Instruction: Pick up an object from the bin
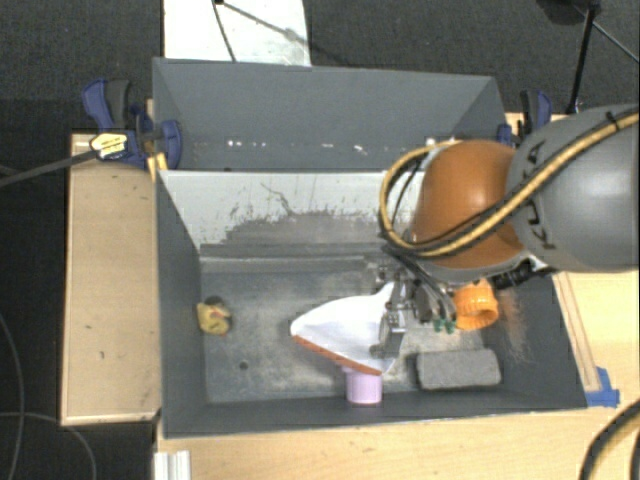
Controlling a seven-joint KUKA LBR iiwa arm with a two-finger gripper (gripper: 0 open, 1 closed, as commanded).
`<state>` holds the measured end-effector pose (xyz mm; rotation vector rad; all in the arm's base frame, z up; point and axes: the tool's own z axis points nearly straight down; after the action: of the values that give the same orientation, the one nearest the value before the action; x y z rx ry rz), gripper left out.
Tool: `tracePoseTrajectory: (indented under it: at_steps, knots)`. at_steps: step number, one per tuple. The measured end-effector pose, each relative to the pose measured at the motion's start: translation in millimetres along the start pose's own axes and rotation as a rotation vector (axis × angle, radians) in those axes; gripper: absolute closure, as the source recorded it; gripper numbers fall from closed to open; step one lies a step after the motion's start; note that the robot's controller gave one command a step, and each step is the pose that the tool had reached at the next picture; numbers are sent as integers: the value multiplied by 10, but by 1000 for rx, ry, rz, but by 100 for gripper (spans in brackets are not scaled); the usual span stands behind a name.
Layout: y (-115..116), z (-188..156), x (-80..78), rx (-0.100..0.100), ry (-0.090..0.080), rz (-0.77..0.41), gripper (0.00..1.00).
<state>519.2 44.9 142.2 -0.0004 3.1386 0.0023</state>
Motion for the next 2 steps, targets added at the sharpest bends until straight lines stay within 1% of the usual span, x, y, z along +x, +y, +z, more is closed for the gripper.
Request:
tracePoseTrajectory:
  at_steps: [1, 2]
  knots:
    - [0, 0, 0, 0, 0, 0, 0]
    - [18, 306, -173, -1, -8, 1, 0]
